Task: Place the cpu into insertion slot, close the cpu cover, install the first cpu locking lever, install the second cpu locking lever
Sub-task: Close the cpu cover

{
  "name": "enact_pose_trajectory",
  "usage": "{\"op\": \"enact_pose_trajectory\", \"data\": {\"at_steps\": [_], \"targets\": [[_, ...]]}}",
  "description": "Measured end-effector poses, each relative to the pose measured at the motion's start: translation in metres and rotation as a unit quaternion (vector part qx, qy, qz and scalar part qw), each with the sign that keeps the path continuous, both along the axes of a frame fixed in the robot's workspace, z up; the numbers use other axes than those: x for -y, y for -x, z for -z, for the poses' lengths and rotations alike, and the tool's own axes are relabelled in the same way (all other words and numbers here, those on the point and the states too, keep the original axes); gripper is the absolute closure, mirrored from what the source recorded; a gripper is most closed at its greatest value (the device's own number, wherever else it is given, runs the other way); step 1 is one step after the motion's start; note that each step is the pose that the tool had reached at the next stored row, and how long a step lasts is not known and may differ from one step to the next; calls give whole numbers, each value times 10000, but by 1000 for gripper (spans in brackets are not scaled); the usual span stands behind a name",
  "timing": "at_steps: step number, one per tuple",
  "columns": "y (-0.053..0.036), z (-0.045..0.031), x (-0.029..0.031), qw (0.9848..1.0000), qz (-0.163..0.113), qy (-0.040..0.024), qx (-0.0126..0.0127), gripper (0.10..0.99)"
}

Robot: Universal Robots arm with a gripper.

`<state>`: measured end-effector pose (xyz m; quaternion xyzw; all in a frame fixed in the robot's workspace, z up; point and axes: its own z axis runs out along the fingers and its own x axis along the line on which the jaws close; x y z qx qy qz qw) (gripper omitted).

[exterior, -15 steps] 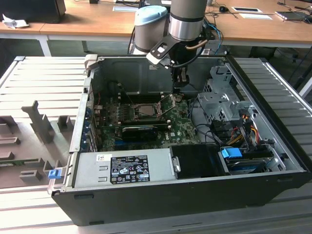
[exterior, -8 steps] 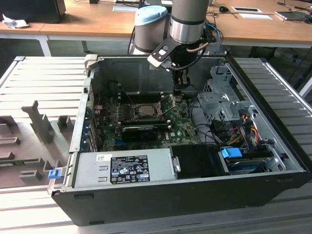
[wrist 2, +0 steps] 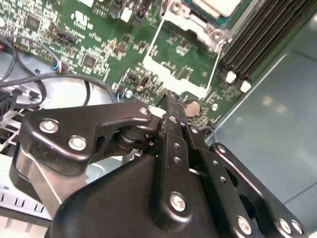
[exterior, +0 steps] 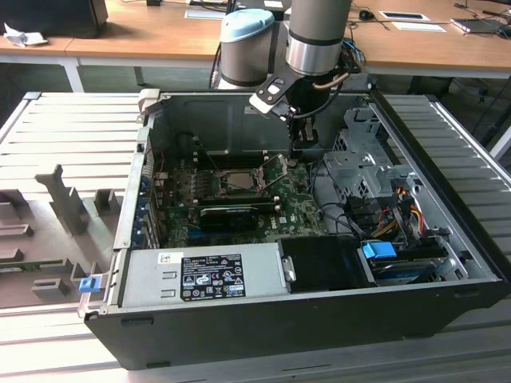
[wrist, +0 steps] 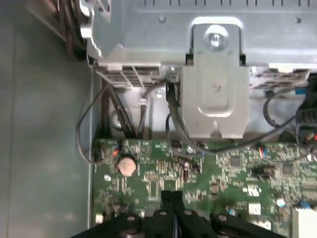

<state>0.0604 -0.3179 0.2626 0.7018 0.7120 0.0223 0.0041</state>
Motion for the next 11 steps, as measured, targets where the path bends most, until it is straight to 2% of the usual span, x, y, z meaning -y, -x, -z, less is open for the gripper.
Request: {"op": "enact_pose_trajectory", "data": {"at_steps": [3,7,10,11], "targets": [[-15,20,2,10000,0,1,0,980],[-83,24,0,10000,0,0,-1,980],[-76,69,3,10000,0,-2,1,980],[-35,99,4,10000,0,-1,1,980]]}}
